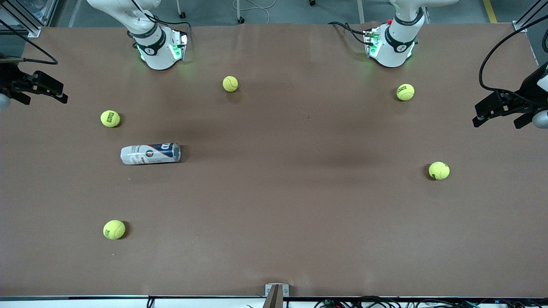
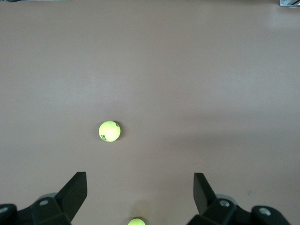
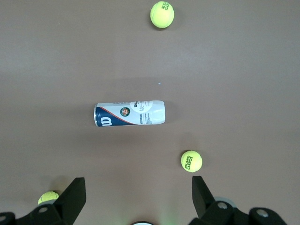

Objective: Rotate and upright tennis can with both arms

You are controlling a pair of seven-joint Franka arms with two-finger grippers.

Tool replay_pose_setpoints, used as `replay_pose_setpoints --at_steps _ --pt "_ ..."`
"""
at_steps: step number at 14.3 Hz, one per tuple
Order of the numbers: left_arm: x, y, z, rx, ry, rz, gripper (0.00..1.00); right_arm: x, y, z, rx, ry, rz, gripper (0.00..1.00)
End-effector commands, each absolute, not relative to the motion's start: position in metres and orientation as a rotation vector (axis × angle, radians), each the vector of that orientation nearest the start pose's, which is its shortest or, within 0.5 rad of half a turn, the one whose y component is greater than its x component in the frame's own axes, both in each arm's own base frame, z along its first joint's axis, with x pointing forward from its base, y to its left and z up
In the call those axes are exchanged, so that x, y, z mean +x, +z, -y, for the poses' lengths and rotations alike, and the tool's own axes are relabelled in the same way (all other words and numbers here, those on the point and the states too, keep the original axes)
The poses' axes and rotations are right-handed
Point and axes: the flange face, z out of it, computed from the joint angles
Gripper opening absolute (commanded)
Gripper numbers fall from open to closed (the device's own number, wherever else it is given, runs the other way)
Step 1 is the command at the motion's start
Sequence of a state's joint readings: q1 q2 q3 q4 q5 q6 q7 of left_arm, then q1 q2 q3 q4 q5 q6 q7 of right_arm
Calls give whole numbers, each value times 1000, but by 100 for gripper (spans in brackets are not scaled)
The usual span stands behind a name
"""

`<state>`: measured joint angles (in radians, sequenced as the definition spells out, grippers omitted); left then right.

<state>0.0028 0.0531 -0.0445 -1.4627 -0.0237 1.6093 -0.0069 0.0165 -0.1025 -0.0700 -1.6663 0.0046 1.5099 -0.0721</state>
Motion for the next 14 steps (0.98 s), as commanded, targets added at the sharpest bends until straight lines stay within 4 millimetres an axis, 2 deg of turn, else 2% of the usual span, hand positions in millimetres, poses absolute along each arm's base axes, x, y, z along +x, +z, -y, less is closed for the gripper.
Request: replay_pose_setpoints --at_steps 1,3,6,8,10,11,13,14 --pt "570 654 23 -3171 -157 -37 100 508 635 27 -3127 64 35 100" --pt "571 654 24 -3180 -159 -30 100 507 637 27 -3127 62 37 100" --pt "571 653 26 -3179 -152 -32 100 512 654 30 -3131 2 23 100" --pt "571 653 26 -3179 -152 -32 100 522 644 35 -3135 19 8 100" --pt "571 653 26 -3179 -152 -35 100 538 622 48 -3135 57 -14 100" --pt "571 653 26 -3179 -152 -35 100 545 620 52 -3141 37 -22 100" --pt "570 654 26 -3179 -154 -37 100 558 603 64 -3143 32 -55 100" --pt "570 654 26 -3179 -154 -37 100 561 603 68 -3146 13 -62 100"
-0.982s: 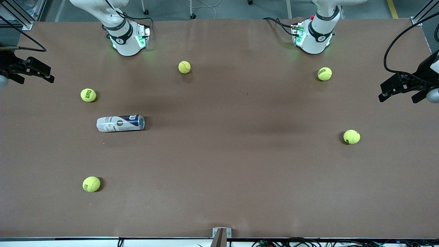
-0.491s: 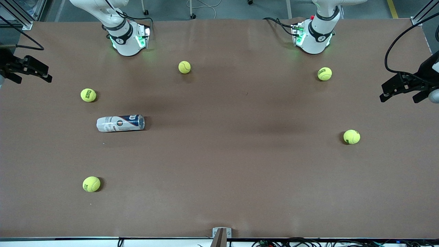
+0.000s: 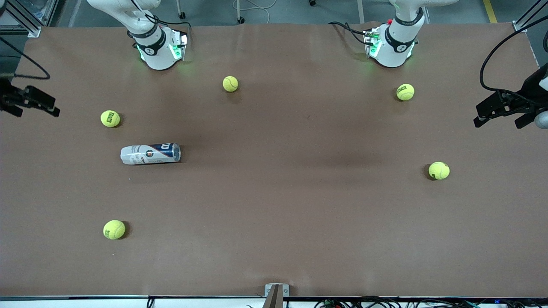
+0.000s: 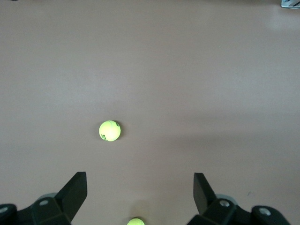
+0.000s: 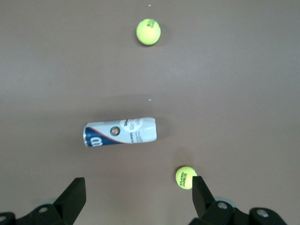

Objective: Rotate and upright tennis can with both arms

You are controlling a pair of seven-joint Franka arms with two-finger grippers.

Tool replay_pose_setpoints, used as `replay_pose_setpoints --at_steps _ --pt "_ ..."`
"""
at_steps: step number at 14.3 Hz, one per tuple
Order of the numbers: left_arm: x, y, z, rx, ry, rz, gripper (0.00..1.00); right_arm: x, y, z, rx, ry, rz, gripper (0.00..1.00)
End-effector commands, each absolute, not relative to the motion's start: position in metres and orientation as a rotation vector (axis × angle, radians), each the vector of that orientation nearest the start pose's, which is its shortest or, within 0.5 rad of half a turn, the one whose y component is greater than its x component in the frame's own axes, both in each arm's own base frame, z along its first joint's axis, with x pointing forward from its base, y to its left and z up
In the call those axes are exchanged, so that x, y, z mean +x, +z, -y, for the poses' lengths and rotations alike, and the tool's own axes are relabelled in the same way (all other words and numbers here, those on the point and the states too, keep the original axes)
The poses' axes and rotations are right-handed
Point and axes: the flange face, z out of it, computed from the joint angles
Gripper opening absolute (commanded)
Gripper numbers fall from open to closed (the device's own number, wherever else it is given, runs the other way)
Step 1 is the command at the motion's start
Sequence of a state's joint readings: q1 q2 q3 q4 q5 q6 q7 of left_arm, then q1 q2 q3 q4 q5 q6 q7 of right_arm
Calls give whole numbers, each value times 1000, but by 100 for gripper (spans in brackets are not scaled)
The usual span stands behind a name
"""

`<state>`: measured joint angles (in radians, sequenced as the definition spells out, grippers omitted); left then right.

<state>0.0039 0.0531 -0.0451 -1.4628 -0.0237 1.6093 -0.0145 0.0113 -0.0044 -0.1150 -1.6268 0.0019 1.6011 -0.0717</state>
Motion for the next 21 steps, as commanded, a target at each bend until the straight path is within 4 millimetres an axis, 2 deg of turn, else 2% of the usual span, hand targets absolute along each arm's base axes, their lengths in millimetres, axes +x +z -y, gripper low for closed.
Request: replay_pose_setpoints --at_steps 1,2,3,6,9,12,15,19,21 --pt "570 654 26 -3179 -154 -37 100 567 599 74 -3148 -18 -79 100" --pt "571 653 26 -3179 -152 -37 100 578 577 78 -3151 20 -91 100" --pt "570 654 26 -3179 -154 -37 100 582 567 81 -3152 47 -96 100" --pt "570 654 26 -3179 -154 -37 100 580 562 94 -3127 54 -211 100" --pt "570 654 27 -3179 -152 -37 100 580 556 83 -3008 82 -921 100" --pt "570 653 27 -3179 -149 -37 100 581 541 68 -2860 129 -1357 100" --pt "570 653 27 -3179 -149 -37 100 582 509 45 -2717 196 -1693 100" --pt "570 653 27 -3179 -147 -37 100 578 463 22 -2560 212 -1970 100" --pt "570 653 27 -3179 -147 -37 100 574 441 23 -2489 208 -2068 100"
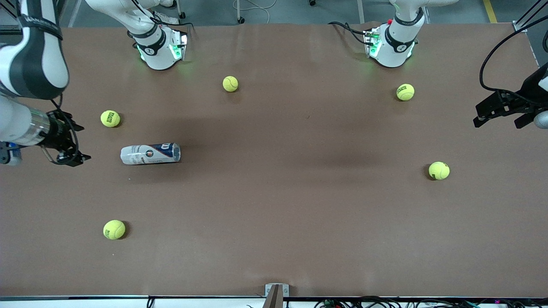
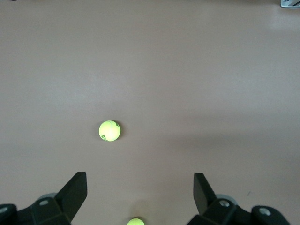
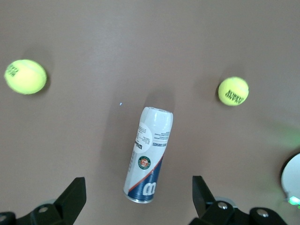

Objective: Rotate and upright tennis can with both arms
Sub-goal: 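Reach the right gripper down to the white can and grasp it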

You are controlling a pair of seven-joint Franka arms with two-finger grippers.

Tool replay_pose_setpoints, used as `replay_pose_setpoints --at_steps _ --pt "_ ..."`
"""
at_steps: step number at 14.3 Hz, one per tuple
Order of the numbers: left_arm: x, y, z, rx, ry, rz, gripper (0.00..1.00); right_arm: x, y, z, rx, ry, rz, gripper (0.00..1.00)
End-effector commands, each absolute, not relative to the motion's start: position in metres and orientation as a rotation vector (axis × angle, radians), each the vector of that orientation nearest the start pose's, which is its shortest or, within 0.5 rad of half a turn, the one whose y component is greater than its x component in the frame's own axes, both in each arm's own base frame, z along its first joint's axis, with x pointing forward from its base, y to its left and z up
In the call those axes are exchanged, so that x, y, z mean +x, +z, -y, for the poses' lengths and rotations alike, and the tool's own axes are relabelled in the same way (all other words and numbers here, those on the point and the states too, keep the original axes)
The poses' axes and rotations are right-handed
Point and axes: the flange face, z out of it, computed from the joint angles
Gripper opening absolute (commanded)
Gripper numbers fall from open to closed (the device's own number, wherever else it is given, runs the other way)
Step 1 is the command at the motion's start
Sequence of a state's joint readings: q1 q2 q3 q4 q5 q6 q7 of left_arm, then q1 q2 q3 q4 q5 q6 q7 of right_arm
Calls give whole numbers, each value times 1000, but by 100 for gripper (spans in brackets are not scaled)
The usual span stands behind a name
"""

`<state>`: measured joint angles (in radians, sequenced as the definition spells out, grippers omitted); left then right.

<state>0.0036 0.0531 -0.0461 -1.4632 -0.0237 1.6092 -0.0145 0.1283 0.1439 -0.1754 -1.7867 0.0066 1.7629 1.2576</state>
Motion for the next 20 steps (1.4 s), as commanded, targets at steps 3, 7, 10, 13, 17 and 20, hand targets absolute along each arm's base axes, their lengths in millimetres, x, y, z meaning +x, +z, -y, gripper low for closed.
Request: replay_pose_setpoints --at_steps 3,7,10,13,17,20 --pt "570 653 27 -3179 -147 -40 100 563 397 24 -2390 177 -2177 100" --pt "570 653 27 -3179 -147 -40 100 543 346 7 -2298 161 -2283 100" --pt "570 653 27 -3179 -147 -42 100 529 309 3 -2216 100 -2331 100" --pt "570 653 27 -3179 -147 -42 100 525 279 -1 -2155 55 -2370 100" --pt "570 653 27 -3179 -147 -45 100 525 257 -7 -2131 57 -2416 100" --pt "570 653 27 -3179 -147 -45 100 522 240 -10 -2136 55 -2420 100"
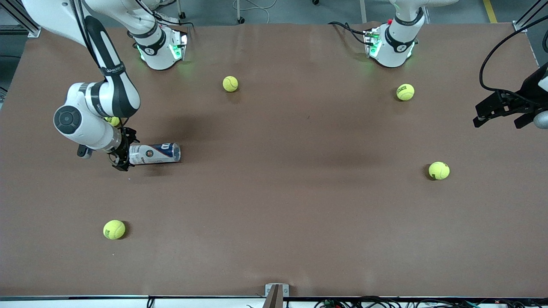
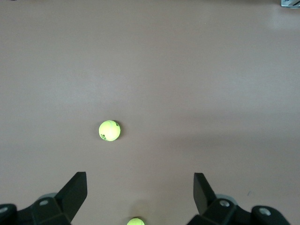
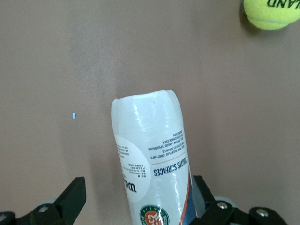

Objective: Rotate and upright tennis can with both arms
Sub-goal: 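Reach the right gripper down to the white can and grasp it, then lift the white can off the table with the right gripper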

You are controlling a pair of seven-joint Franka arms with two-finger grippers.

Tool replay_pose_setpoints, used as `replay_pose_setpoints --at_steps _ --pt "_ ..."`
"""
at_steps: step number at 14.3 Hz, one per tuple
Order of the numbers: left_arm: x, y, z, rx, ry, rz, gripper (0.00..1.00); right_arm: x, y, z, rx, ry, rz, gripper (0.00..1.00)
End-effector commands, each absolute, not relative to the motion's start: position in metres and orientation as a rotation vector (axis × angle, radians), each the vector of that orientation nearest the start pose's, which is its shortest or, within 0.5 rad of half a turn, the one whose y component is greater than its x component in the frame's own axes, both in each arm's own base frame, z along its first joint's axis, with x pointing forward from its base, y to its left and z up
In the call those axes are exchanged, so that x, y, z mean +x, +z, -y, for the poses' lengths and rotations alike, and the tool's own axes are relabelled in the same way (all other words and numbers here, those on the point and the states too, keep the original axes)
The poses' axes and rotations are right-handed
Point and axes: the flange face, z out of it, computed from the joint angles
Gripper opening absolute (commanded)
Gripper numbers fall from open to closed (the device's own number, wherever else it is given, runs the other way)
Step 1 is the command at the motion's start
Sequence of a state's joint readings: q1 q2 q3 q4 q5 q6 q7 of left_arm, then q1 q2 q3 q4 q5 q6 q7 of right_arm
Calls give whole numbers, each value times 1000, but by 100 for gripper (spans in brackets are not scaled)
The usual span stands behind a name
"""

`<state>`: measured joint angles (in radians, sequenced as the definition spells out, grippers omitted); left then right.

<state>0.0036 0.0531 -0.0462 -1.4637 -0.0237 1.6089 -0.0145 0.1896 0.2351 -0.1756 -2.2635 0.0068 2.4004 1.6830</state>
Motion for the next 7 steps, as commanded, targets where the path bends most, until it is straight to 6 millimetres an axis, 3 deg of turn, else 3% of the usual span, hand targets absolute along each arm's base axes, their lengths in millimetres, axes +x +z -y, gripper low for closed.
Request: replay_pose_setpoints --at_steps 1,7 --pt "570 653 27 -3179 -145 -45 100 521 238 -11 -2121 46 -2426 100" --pt "569 653 27 -3179 -147 -45 100 512 213 -16 -2136 38 -2422 100"
